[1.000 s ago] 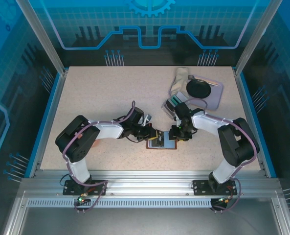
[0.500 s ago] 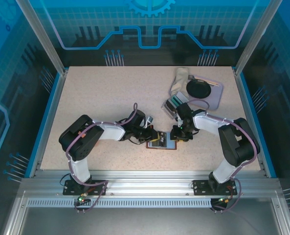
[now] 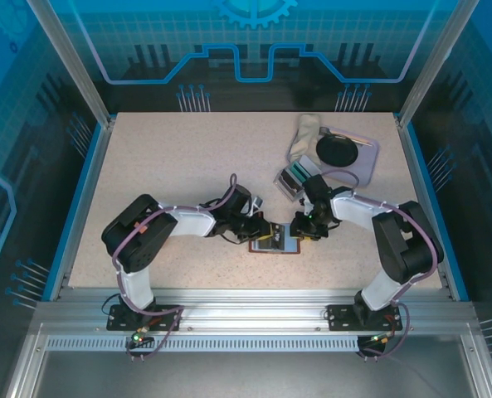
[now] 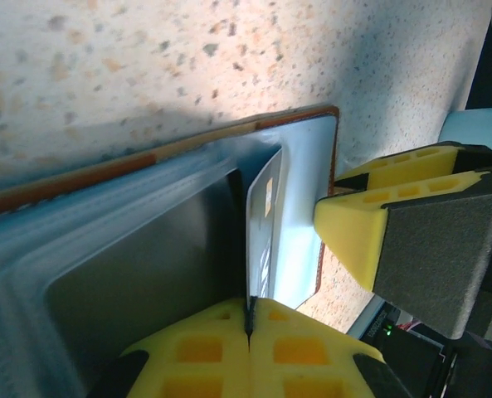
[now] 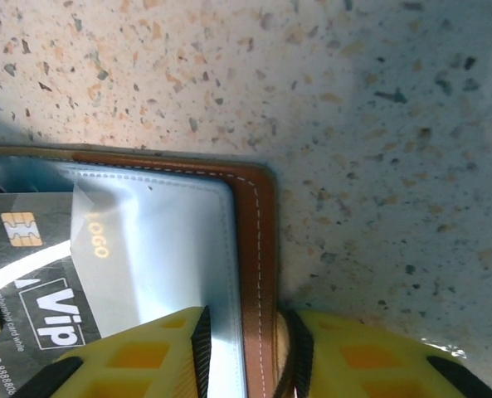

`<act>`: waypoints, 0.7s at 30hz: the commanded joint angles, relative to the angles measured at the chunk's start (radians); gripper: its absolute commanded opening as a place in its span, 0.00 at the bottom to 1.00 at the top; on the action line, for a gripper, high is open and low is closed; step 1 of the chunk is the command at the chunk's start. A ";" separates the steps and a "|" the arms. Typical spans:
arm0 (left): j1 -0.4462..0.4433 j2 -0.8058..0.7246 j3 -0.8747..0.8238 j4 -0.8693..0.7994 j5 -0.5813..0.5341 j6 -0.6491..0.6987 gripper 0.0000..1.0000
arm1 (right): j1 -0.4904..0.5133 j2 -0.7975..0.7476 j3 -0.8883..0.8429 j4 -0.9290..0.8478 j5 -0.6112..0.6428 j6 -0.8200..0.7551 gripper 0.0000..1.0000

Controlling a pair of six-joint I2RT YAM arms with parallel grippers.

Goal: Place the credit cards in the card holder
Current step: Insert the credit card into the card slot.

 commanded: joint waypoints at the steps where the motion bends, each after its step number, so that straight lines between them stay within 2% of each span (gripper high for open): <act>1: -0.033 0.033 0.061 -0.081 -0.035 0.000 0.05 | 0.004 0.029 -0.059 0.092 -0.120 0.035 0.32; 8: -0.067 0.064 0.139 -0.185 -0.083 0.020 0.11 | -0.020 0.010 -0.077 0.109 -0.152 0.043 0.31; 15: -0.071 0.020 0.151 -0.292 -0.145 0.059 0.19 | -0.041 -0.003 -0.086 0.099 -0.146 0.037 0.32; 17: -0.072 0.006 0.151 -0.309 -0.153 0.070 0.19 | -0.046 -0.003 -0.086 0.097 -0.146 0.035 0.32; 21: -0.072 0.001 0.153 -0.314 -0.145 0.080 0.11 | -0.045 0.001 -0.084 0.102 -0.155 0.035 0.32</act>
